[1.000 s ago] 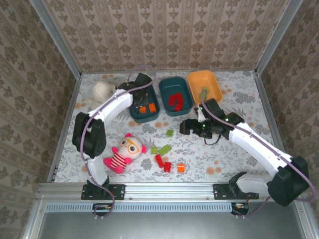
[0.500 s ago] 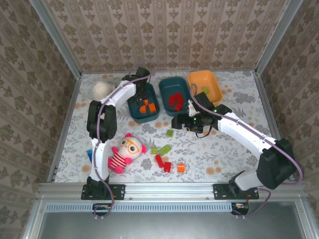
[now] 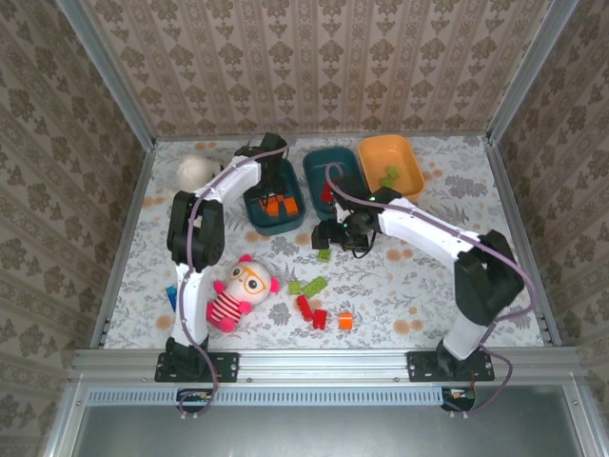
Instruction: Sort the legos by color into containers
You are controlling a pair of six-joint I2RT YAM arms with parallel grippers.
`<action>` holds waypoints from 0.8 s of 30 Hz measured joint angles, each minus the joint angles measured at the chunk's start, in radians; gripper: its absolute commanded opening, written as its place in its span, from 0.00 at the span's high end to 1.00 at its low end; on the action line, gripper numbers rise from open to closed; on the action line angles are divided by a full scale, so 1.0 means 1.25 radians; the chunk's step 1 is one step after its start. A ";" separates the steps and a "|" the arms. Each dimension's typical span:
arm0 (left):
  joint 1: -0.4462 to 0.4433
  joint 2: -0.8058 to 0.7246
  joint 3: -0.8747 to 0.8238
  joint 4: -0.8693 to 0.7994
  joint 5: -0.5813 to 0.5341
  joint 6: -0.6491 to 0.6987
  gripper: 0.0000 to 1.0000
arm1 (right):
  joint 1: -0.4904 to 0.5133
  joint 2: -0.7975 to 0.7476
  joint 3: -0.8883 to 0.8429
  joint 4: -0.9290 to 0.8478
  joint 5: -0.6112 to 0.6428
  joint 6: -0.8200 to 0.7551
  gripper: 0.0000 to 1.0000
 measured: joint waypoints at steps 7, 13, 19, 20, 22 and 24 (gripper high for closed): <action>-0.002 -0.046 -0.028 0.004 0.009 -0.006 0.26 | 0.026 0.134 0.084 -0.047 0.065 0.110 0.26; -0.027 -0.189 -0.090 0.035 0.012 -0.006 0.22 | 0.031 0.213 0.129 -0.056 0.088 0.184 0.35; -0.102 -0.384 -0.231 0.099 0.018 -0.004 0.22 | 0.032 0.265 0.158 -0.065 0.097 0.233 0.46; -0.113 -0.416 -0.263 0.111 0.021 -0.003 0.22 | 0.033 0.274 0.158 -0.065 0.097 0.240 0.50; -0.131 -0.468 -0.319 0.131 0.030 0.001 0.22 | 0.033 0.291 0.158 -0.067 0.097 0.251 0.55; -0.150 -0.519 -0.380 0.153 0.038 0.009 0.22 | 0.032 0.298 0.160 -0.076 0.100 0.260 0.65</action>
